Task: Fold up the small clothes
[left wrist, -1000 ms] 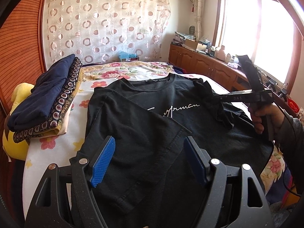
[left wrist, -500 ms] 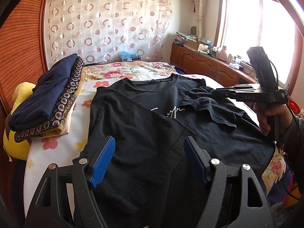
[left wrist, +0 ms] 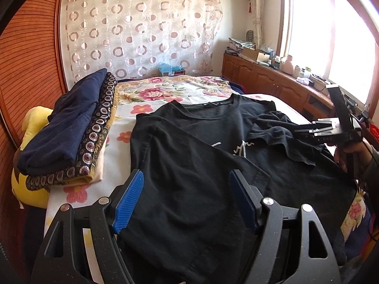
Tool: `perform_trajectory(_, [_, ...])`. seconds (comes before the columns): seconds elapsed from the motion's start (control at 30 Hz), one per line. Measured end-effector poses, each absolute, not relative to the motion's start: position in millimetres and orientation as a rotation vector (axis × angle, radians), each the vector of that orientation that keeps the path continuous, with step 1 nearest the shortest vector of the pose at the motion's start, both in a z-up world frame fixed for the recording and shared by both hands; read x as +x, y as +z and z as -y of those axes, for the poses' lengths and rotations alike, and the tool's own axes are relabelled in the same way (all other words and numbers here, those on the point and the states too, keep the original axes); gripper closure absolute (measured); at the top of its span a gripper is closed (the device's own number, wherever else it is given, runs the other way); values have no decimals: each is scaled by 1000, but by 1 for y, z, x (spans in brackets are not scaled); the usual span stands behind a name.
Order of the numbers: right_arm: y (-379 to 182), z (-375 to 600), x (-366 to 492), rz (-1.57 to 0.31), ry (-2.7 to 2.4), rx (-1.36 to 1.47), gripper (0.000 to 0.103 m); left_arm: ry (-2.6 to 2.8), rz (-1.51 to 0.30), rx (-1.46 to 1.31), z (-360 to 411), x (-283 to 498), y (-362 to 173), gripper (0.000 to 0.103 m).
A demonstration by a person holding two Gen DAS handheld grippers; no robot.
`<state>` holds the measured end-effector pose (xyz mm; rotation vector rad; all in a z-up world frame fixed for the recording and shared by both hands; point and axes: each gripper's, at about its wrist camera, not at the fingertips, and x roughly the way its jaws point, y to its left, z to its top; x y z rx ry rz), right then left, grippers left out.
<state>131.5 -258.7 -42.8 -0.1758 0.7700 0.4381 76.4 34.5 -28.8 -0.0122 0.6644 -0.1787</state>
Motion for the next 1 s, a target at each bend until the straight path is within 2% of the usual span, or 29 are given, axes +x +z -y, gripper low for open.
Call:
perform_trajectory(0.43, [-50, 254, 130, -780, 406, -192, 42, -162, -727, 20, -47, 139, -22, 28])
perform_trajectory(0.83, [-54, 256, 135, -778, 410, -198, 39, -161, -831, 20, -35, 203, -45, 28])
perform_trajectory(1.0, [-54, 256, 134, -775, 408, -201, 38, -155, -849, 29, -35, 225, -46, 37])
